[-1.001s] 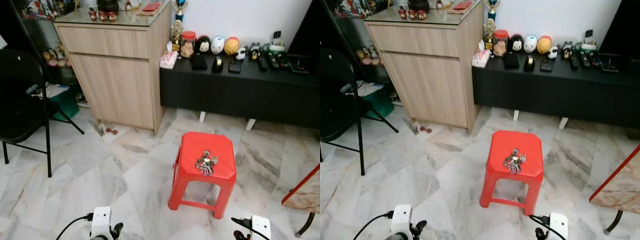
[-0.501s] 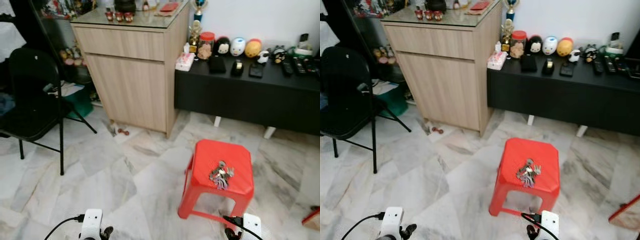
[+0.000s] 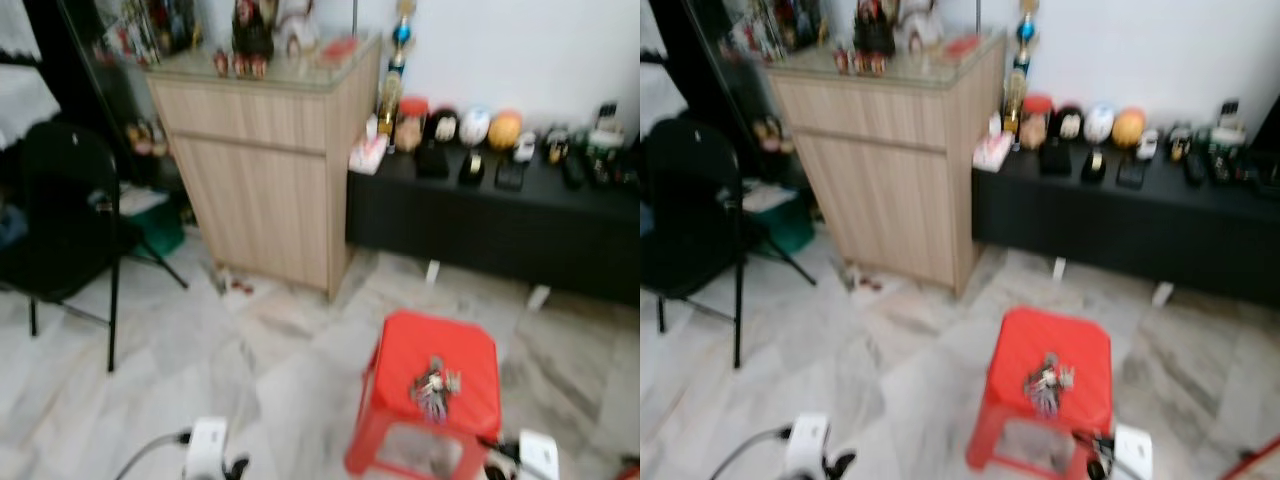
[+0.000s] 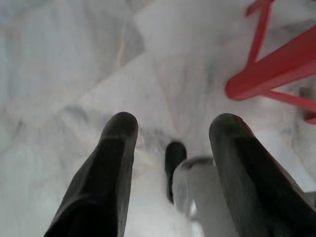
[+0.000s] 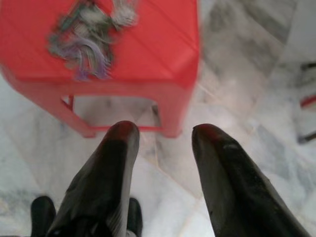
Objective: Hang keys on a hook
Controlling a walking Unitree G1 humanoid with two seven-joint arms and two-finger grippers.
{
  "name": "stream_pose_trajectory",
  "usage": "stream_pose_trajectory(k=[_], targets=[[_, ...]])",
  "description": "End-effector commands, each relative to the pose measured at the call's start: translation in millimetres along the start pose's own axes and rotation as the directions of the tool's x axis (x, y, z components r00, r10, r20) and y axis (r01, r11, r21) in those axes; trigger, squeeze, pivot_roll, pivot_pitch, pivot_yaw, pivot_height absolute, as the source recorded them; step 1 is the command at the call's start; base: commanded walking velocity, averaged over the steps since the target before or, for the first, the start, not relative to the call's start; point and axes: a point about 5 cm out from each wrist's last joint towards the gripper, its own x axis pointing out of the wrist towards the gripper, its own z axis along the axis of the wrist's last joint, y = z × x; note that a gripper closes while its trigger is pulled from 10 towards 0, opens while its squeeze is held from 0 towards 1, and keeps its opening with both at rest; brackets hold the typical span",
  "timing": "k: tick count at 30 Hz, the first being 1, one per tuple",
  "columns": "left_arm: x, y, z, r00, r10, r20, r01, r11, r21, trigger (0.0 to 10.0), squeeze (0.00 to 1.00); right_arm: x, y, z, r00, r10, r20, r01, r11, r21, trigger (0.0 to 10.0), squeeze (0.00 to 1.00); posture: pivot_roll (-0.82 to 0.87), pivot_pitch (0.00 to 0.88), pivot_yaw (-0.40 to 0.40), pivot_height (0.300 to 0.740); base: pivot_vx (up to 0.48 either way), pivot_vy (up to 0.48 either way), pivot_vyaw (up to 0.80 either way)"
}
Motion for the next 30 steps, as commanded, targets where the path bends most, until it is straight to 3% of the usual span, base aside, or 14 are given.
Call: stream_pose_trajectory(k=[1, 7, 17, 25, 30], targets=[[-0.9, -1.8, -5, 1.0, 0.003, -0.013, -0.003, 1.0, -0.023, 10.0, 0.0, 0.1, 2.9, -2, 1.0, 0.018, -0.018, -0.018, 1.0, -0.02, 10.0, 0.0, 0.12, 0.044, -0.029, 0.74, 0.274, 0.0, -0.61], [-3.0, -4.5, -15, 0.999, -0.009, -0.044, 0.009, 1.0, -0.012, 10.0, 0.0, -0.7, 3.8, -5, 1.0, 0.009, -0.004, -0.009, 1.0, -0.003, 10.0, 0.0, 0.08, 0.03, -0.002, 0.74, 0.277, 0.0, -0.1], [-0.2, -5.1, -4, 1.0, -0.012, -0.016, 0.012, 1.0, -0.009, 10.0, 0.0, -1.6, 2.6, -8, 1.0, 0.021, -0.01, -0.021, 1.0, -0.004, 10.0, 0.0, 0.09, 0.028, -0.009, 0.74, 0.267, 0.0, 0.0], [-1.1, -5.9, -8, 1.0, -0.002, -0.024, 0.002, 1.0, -0.016, 10.0, 0.0, -1.9, 1.4, -5, 0.999, 0.037, 0.011, -0.037, 0.999, -0.024, 10.0, 0.0, 0.09, 0.063, -0.02, 0.74, 0.0, 0.0, 0.0], [-1.7, -5.0, -10, 1.0, 0.002, -0.023, -0.002, 1.0, -0.026, 10.0, 0.0, -2.6, 2.4, -1, 0.996, 0.038, 0.079, -0.039, 0.999, 0.012, 10.0, 0.0, 0.09, 0.079, -0.016, 0.74, 0.0, 0.0, 0.0]])
